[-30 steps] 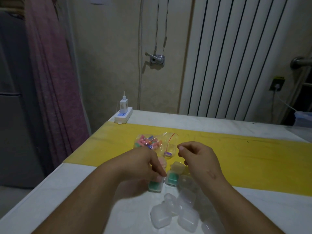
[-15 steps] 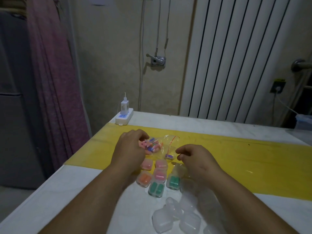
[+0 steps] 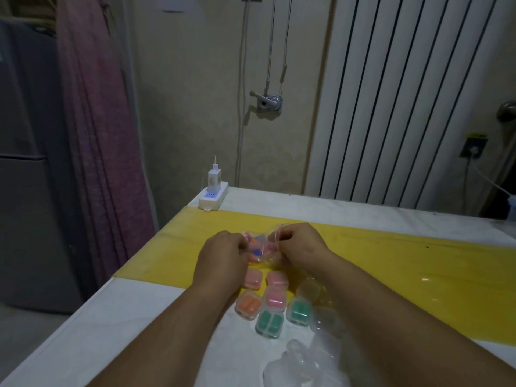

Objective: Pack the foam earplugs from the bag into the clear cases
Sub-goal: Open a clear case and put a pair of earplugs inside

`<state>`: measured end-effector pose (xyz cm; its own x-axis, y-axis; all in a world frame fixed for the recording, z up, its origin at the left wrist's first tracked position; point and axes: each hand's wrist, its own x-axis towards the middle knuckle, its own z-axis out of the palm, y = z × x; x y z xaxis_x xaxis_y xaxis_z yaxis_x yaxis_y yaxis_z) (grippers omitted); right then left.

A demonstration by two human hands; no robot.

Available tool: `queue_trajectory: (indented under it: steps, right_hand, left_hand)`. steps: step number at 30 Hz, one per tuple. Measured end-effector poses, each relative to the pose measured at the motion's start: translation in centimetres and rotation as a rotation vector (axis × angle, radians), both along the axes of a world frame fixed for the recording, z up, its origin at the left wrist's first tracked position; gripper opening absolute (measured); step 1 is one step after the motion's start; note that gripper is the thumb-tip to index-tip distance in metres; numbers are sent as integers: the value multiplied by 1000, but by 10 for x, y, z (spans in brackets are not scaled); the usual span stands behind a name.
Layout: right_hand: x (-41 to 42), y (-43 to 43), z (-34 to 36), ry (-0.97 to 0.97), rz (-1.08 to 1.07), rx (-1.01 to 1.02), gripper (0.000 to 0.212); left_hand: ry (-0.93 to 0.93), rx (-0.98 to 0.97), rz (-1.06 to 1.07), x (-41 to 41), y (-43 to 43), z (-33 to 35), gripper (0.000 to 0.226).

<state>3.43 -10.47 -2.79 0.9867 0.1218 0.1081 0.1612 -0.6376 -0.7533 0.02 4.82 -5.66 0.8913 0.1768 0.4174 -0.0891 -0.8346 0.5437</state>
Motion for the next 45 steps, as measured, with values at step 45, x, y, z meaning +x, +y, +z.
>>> queue_trajectory:
  steps: [45]
  right_hand:
    - [1, 27, -9, -29, 109, -427, 14]
  left_hand:
    - [77, -109, -32, 0, 2, 0, 10]
